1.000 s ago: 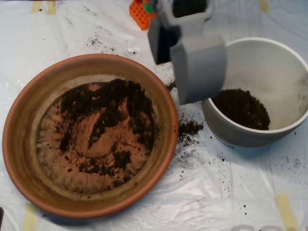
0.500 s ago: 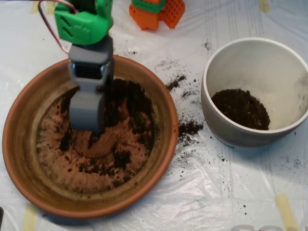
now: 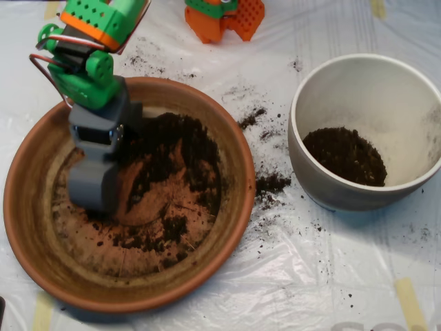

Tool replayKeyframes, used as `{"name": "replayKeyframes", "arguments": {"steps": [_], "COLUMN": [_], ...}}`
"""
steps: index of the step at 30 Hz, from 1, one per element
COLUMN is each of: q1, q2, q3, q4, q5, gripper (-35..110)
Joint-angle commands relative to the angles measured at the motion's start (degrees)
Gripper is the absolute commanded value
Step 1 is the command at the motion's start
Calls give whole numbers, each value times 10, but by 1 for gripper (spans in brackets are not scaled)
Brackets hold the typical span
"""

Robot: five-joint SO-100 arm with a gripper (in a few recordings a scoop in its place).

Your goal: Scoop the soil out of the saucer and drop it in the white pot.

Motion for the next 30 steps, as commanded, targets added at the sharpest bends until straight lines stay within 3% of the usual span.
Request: {"name": "replayKeyframes", "arguments": {"steps": [1,10,15,30], "q1": [16,39,41,12], "q2": [-19,-153,-144,118], "q3": [-112,-265,-247,115], "q4": [34,115,113,-76], "q5": [1,-25,-42,-71], "gripper": [46,43,29,24]}}
